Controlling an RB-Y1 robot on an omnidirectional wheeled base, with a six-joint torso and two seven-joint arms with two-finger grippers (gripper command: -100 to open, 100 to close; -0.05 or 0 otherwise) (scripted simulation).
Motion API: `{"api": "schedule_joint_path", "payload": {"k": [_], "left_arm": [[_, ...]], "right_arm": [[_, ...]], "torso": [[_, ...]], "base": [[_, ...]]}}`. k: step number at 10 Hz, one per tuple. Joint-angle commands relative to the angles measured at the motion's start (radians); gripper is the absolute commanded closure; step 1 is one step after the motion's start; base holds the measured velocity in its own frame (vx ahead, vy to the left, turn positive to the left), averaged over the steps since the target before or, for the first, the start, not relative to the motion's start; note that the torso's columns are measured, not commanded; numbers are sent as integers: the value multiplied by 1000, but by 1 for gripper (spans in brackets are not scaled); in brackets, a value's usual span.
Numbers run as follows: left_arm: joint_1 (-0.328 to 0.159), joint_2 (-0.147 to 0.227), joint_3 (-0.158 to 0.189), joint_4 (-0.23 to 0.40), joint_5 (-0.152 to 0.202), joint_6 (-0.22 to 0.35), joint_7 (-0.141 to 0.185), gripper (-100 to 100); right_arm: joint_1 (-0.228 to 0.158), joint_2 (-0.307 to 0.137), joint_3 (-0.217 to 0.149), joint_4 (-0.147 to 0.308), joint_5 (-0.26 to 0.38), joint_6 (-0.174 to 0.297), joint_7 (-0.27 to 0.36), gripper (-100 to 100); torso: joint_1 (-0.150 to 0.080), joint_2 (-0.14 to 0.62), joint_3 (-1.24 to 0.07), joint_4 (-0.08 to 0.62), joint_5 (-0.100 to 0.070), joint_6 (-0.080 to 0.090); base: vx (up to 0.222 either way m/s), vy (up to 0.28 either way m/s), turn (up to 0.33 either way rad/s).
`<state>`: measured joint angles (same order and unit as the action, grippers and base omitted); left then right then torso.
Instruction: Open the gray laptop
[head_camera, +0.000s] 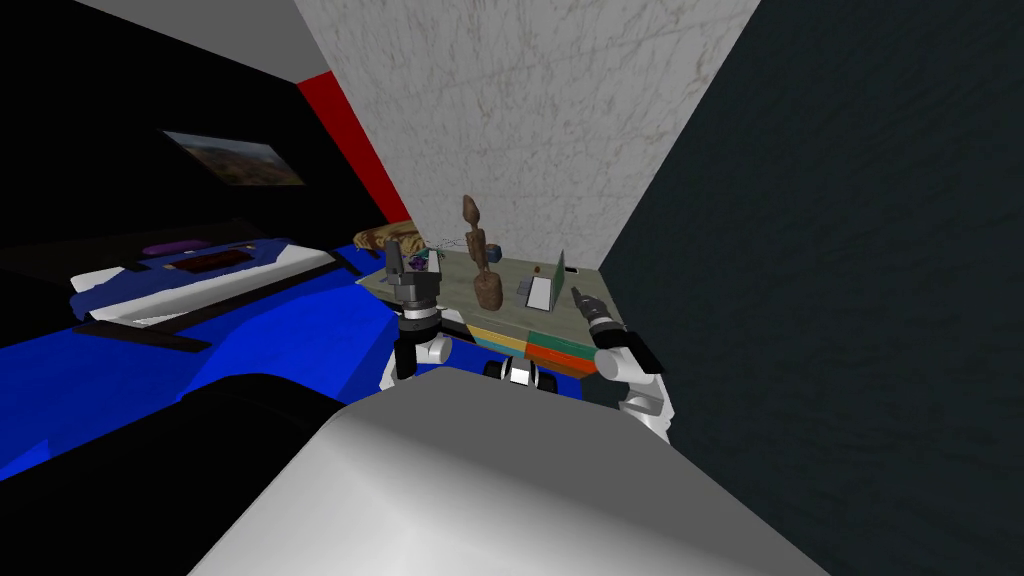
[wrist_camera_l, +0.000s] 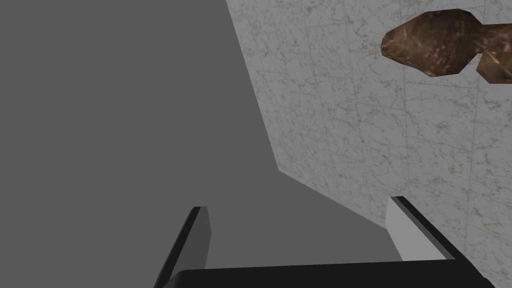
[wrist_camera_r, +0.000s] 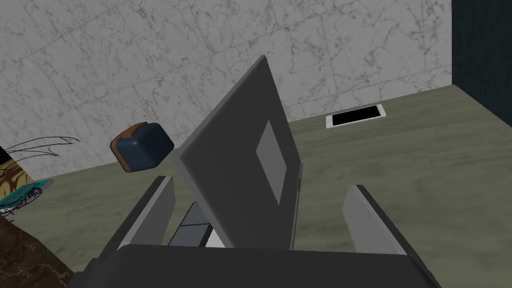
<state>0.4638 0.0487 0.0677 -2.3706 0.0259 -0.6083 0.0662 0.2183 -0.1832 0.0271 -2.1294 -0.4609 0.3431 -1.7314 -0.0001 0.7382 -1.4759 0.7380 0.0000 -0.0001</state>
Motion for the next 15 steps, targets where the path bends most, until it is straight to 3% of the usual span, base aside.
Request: {"api": "schedule_joint_path", "payload": {"k": [1, 4, 7, 10, 13, 14, 15], "left_arm": [[0, 0, 0, 0, 0, 0, 0, 0], [0, 0, 0, 0, 0, 0, 0, 0], [0, 0, 0, 0, 0, 0, 0, 0], [0, 0, 0, 0, 0, 0, 0, 0], [0, 0, 0, 0, 0, 0, 0, 0], [0, 0, 0, 0, 0, 0, 0, 0], [0, 0, 0, 0, 0, 0, 0, 0]], "right_arm": [[-11, 20, 3, 6, -15, 32, -71, -100], [-23, 59, 6, 12, -30, 68, -145, -100], [-35, 143, 10, 18, -46, 103, -218, -100], [-40, 224, 11, 20, -52, 117, -246, -100], [-44, 214, 6, 11, -46, 127, -249, -100], [-44, 214, 6, 10, -46, 130, -250, 100], [-65, 197, -1, 2, -18, 171, -223, 100]], "torso": [[0, 0, 0, 0, 0, 0], [0, 0, 0, 0, 0, 0], [0, -1, 0, 0, 0, 0], [1, 0, 0, 0, 0, 0], [2, -4, -2, -1, 1, 0], [1, -1, -1, -1, 0, 0], [-2, 1, 1, -1, -1, 1]], "base": [[22, -38, 57], [20, -42, 73], [30, -41, 76], [27, -27, 31], [54, 15, 0], [0, 0, 0], [-6, 103, -41]]}}
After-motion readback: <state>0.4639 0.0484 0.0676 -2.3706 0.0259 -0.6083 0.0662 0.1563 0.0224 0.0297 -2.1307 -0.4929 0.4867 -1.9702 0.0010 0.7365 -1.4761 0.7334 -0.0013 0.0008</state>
